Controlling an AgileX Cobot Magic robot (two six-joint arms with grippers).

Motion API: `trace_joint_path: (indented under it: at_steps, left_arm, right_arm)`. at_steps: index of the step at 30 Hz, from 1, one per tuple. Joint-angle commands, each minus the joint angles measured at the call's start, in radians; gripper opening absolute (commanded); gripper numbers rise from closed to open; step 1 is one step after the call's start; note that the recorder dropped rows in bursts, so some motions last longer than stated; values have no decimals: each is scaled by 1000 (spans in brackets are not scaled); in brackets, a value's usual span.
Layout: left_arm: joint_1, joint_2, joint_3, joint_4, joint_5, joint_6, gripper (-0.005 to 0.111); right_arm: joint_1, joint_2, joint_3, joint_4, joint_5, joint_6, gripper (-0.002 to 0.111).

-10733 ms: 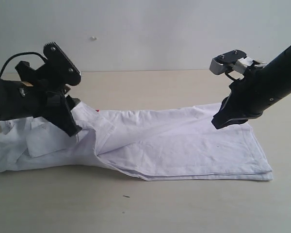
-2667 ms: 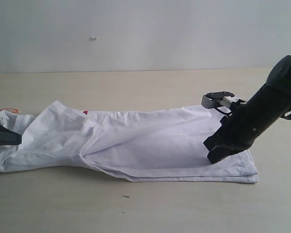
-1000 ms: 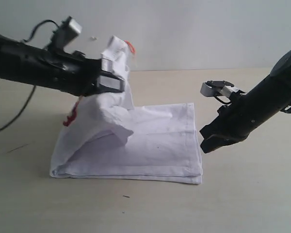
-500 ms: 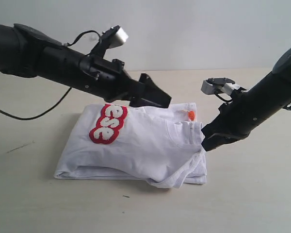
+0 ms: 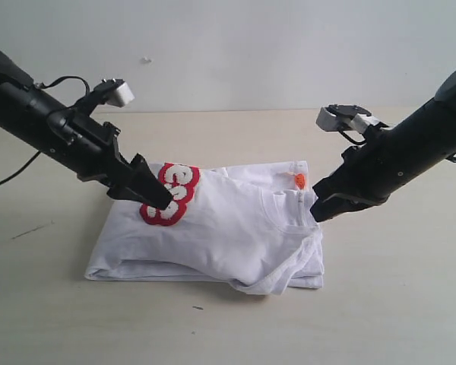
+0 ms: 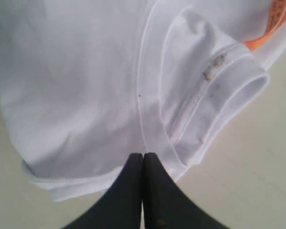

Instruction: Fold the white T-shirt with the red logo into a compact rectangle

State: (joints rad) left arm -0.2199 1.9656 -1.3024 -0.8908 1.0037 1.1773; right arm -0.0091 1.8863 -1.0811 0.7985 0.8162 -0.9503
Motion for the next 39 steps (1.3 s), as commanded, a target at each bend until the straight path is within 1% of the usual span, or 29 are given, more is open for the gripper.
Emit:
trace_joint_path:
  at_steps: [1,9,16,18,19,21,25,27,29,32,35,39]
  left_arm:
    - [2,69,1,5,26,-15,104]
    - [2,177,1,8,29,-34,104]
    - [2,180,1,8,39,-34,104]
    - [2,180,1,8,39,-34,102]
    - [2,180,1,8,39,-34,99]
    - [2,180,1,8,39,-34,85]
    - [2,180,1,5,37,-44,44]
    - [2,180,1,-6,25,-63,21]
    - [2,180,1,-26,23,-63,1]
    - [2,178,1,-24,23,-63,0]
    - [6,164,1,25,13,-72,0]
    - [22,162,1,131,1,-171,0]
  right_arm:
    - [-2,-10,-4,23,8,-16,0]
    - [-2,-10,-4,21,8,-18,0]
    - [-2,-10,-4,21,8,-25,0]
    - [-2,-10,-4,21,8,-25,0]
    - [-2,-10,-4,21,8,-33,0]
    - [-2,-10,-4,21,8,-35,0]
    - [-2,-10,-4,10,8,-35,0]
    - [-2,-10,-4,10,8,-35,0]
    - [-2,-10,-4,10,9,-35,0]
    - [-2,-10,-4,10,19,-35,0]
    - [-2,-10,-4,10,21,-35,0]
    - [-2,-10,-4,10,20,-35,0]
